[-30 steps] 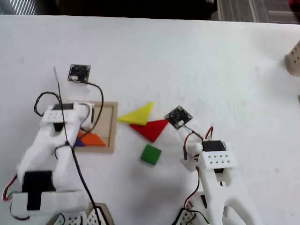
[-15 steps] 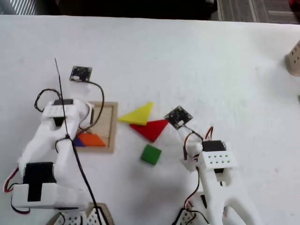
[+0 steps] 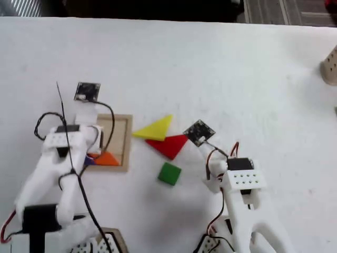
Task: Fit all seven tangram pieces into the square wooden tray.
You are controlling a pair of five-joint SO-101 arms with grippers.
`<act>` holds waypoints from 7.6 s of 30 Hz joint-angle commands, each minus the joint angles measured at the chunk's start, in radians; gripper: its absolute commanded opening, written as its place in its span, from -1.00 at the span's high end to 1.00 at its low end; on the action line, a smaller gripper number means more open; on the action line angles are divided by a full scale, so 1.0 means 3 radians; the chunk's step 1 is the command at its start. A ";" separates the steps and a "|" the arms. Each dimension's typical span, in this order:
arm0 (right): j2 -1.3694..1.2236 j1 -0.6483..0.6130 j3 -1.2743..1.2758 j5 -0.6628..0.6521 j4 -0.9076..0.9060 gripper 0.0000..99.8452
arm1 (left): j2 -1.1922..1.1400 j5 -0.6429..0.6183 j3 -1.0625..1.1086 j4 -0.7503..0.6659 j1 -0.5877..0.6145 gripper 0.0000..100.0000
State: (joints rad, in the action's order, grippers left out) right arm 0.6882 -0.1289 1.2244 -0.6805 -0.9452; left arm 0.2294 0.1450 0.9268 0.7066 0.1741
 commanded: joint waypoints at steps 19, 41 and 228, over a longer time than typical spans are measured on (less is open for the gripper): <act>0.0079 -0.0054 -0.0010 -0.0041 0.0013 0.96 | -0.0309 -0.0271 -0.0511 -0.0378 0.0156 0.95; 0.0064 -0.0054 -0.0005 -0.0041 0.0018 0.96 | -0.0729 -0.0159 -0.1043 0.0031 0.0509 0.95; -0.3936 -0.2340 -0.4368 0.1187 0.0688 0.55 | -0.0110 -0.1637 -0.1836 0.0148 0.3393 0.70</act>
State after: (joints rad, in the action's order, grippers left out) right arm -0.5178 -0.8485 -0.0322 -0.3214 -0.7073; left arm 0.1926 -0.3859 0.5017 0.7219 1.1101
